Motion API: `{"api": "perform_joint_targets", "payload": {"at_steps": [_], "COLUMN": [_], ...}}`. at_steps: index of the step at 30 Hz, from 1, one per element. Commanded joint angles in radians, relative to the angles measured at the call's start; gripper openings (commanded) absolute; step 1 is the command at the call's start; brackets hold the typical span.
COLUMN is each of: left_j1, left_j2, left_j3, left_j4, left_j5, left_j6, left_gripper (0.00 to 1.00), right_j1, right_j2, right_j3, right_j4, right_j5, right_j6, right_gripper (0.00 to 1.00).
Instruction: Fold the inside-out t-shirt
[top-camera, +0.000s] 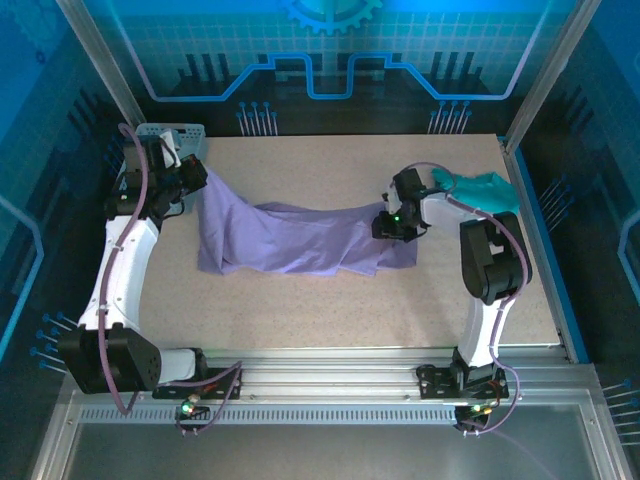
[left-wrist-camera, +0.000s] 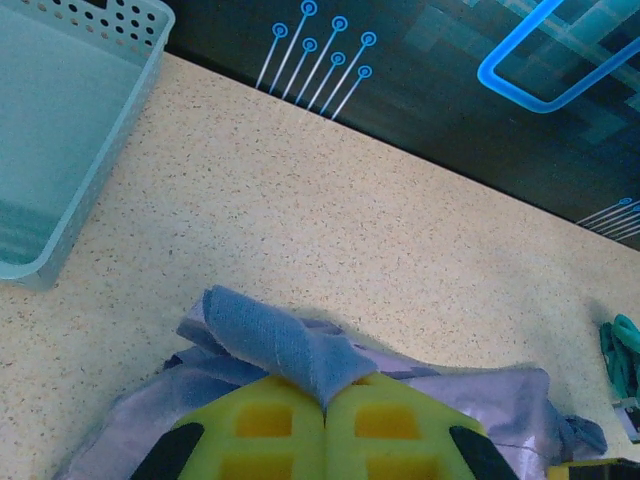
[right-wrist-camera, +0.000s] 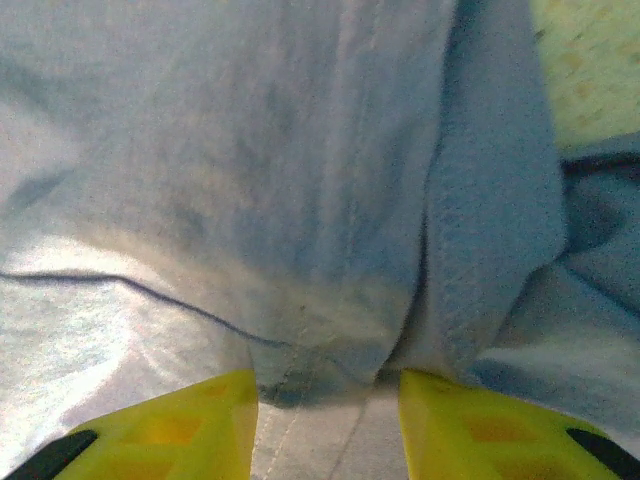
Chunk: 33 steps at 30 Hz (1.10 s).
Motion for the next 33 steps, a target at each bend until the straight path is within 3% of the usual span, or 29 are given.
{"api": "perform_joint_targets", "payload": {"at_steps": [1,8,26,33], "left_j1": [-0.002,-0.002,0.0,-0.001], "left_j2": [-0.014,-0.015,-0.017,-0.017], "left_j3": [-0.007,-0.011,-0.008,-0.008], "left_j4": [0.028,0.027,0.03,0.03], "left_j5": [0.022,0.019,0.026,0.028], "left_j6": [-0.012,-0.009,-0.007,-0.007], "left_gripper": [0.0,0.0,0.0,0.0], "right_j1": [-0.019,-0.019,-0.031,-0.036], "right_j2": [0.039,0.088,0.141,0.114], "right_j3": [0.047,0.096,0.15,0.149], "right_j4": [0.006,0.024,0.074,0.115], "right_j5": [-0.013,-0.077,-0.067,-0.062], "right_j6": [-0.019,-0.009,0.031,0.038], "right_gripper": [0.43,0.41,0.38,0.17]}}
